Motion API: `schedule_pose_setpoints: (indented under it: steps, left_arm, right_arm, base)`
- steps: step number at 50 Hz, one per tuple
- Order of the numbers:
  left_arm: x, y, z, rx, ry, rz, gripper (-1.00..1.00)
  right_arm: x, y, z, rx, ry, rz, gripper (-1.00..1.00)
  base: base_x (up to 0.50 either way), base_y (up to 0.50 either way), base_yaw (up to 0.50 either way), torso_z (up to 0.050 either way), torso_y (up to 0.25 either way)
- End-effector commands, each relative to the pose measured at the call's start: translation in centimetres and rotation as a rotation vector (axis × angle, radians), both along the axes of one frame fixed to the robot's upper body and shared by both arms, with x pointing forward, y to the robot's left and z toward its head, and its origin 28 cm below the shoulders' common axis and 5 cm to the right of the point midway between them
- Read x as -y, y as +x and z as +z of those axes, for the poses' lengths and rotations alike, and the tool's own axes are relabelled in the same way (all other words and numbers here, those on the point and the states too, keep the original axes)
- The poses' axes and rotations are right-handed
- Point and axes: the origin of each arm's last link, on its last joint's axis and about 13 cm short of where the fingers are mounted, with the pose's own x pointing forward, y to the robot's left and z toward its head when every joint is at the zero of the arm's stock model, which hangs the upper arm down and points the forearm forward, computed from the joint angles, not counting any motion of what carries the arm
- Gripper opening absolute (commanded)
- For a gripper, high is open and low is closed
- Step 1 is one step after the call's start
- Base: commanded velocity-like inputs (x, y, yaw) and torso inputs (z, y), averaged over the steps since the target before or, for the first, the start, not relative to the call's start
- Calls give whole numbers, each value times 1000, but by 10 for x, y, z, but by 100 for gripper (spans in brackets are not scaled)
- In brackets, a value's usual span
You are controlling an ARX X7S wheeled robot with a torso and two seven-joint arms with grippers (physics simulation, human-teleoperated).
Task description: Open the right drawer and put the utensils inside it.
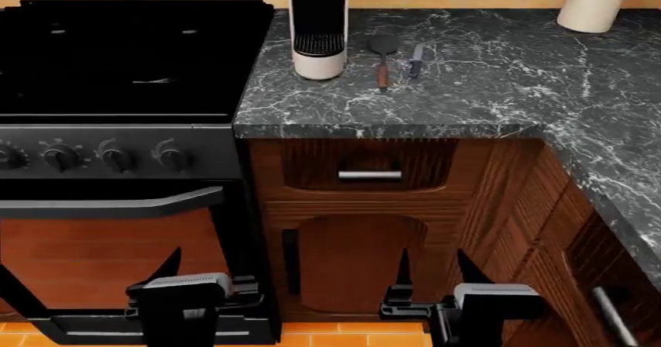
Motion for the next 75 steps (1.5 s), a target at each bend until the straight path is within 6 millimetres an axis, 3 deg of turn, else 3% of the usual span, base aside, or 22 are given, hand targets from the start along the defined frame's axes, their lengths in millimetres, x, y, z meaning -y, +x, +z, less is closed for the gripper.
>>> schedule_pose_setpoints:
  steps: [1, 20, 24, 26, 28, 29, 31, 32, 33, 34, 36, 38, 39, 40, 41, 42, 45, 47, 52, 58, 62, 75]
  left_arm:
    - [0, 0, 1, -10, -28, 5, 100]
    - [-1, 0, 3, -4, -21, 14, 100]
    - [-5, 1, 11, 0, -24, 25, 100]
    - [-12, 4, 35, -18, -94, -12, 100]
    - [-25, 14, 85, 21, -1, -45, 100]
    - [-27, 15, 97, -18, -11, -85, 100]
    - [-45, 29, 173, 75, -62, -96, 100]
    - [-43, 29, 185, 10, -46, -162, 100]
    - [-43, 27, 181, -43, -23, -167, 100]
    - [-50, 39, 202, -104, 57, -72, 100]
    - [-54, 53, 260, -45, 73, -42, 100]
    - [-54, 51, 316, 11, 68, -70, 100]
    - [-54, 49, 325, 20, 74, -86, 100]
    - [-54, 46, 350, 55, 100, -67, 100]
    - [-54, 45, 351, 54, 100, -67, 100]
    - [-55, 42, 383, 95, 105, -25, 100]
    - [-59, 41, 418, 128, 114, 38, 100]
    - [-65, 41, 452, 146, 110, 119, 100]
    - [-68, 37, 493, 177, 130, 167, 100]
    - [-71, 37, 513, 213, 125, 219, 100]
    - [-69, 27, 497, 320, 110, 178, 100]
    - [-69, 26, 497, 320, 110, 178, 100]
  right_arm:
    - [-1, 0, -1, -4, -11, 2, 100]
    - [0, -3, 5, 49, 18, 4, 100]
    - [1, -3, 6, 51, 6, -6, 100]
    - [3, -3, 8, 55, 11, -15, 100]
    - [4, -4, 7, 52, 16, -19, 100]
    - [4, -4, 7, 52, 16, -20, 100]
    - [4, -4, 8, 51, 15, -17, 100]
    - [4, -4, 8, 50, 14, -17, 100]
    - [4, -4, 8, 50, 14, -17, 100]
    - [5, -4, 8, 45, 17, -20, 100]
    - [7, -4, 9, 45, 21, -26, 100]
    - [8, -5, 10, 48, 31, -28, 100]
    - [8, -5, 9, 49, 31, -28, 100]
    - [8, -5, 9, 45, 32, -27, 100]
    - [8, -5, 9, 45, 32, -27, 100]
    - [8, -6, 9, 46, 31, -28, 100]
    - [10, -6, 9, 44, 31, -36, 100]
    - [11, -6, 7, 34, 35, -43, 100]
    - [11, -8, 8, 36, 34, -33, 100]
    - [12, -7, 9, 40, 45, -34, 100]
    - [10, -7, 8, 27, 29, -22, 100]
    - [10, -7, 8, 27, 29, -22, 100]
  base:
    - [0, -500, 0, 0, 0]
    - [6, -139, 0, 0, 0]
    - [0, 0, 0, 0, 0]
    - [0, 0, 0, 0, 0]
    - [0, 0, 0, 0, 0]
    - [0, 0, 0, 0, 0]
    - [0, 0, 0, 0, 0]
    - [0, 0, 0, 0, 0]
    - [0, 0, 0, 0, 0]
    - [0, 0, 0, 0, 0]
    - [0, 0, 0, 0, 0]
    - [0, 0, 0, 0, 0]
    - [0, 0, 0, 0, 0]
    - [0, 0, 0, 0, 0]
    - [0, 0, 0, 0, 0]
    - [0, 0, 0, 0, 0]
    - [0, 0, 0, 0, 0]
    - [0, 0, 0, 0, 0]
    - [0, 0, 0, 0, 0]
    - [0, 0, 0, 0, 0]
    - [0, 0, 0, 0, 0]
    - [0, 0, 0, 0, 0]
